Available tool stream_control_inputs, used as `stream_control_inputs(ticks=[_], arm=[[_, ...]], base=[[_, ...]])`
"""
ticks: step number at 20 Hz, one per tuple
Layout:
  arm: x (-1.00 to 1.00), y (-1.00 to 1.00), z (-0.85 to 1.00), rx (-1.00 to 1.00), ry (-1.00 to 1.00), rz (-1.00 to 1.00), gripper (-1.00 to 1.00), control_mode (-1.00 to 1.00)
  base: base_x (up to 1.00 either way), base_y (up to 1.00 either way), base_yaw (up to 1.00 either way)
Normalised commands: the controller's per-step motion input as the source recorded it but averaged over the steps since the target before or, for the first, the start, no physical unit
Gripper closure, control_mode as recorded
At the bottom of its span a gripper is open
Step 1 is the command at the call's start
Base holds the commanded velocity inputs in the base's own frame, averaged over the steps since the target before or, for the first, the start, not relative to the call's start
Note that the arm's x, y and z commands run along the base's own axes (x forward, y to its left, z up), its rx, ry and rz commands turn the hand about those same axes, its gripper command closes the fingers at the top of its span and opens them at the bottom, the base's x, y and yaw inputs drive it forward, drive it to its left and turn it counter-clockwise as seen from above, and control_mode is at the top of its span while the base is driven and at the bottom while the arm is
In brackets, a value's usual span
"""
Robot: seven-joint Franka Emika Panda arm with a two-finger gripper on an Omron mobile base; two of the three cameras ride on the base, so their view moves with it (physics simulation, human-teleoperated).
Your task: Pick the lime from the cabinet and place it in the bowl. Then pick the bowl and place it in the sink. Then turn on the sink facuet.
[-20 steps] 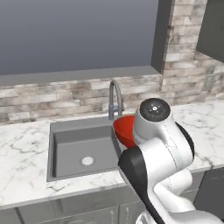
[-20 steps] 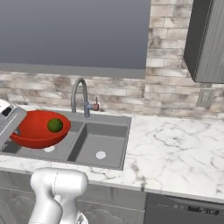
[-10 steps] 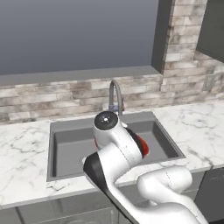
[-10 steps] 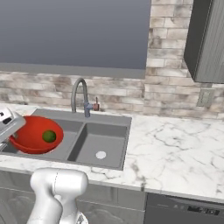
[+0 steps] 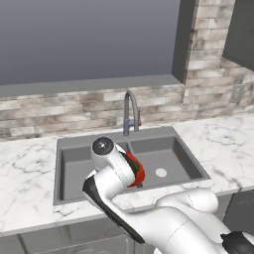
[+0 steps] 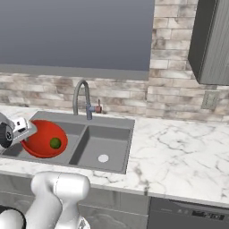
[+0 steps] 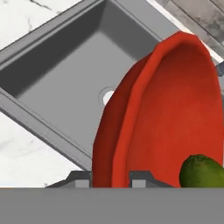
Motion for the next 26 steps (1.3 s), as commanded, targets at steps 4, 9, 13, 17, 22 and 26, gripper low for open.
stream_control_inputs(ticks=[4,9,13,17,22,26], arm=[[0.83,0.38,-0.61,0.02,0.04,-0.09,1.0,-1.0],[0.67,0.18,-0.29,0.04,0.07,-0.11,1.0,-1.0],[0.48,0.03,0.0,0.04,0.1,-0.13,1.0,-1.0],[0.47,0.01,-0.02,0.02,0.13,-0.12,1.0,-1.0],[0.54,0.04,-0.36,0.0,0.12,-0.09,1.0,-1.0],[0.63,0.07,-0.61,0.0,0.08,-0.06,1.0,-1.0]], base=[[0.0,0.0,0.0],[0.0,0.0,0.0],[0.0,0.0,0.0],[0.0,0.0,0.0],[0.0,0.0,0.0],[0.0,0.0,0.0]])
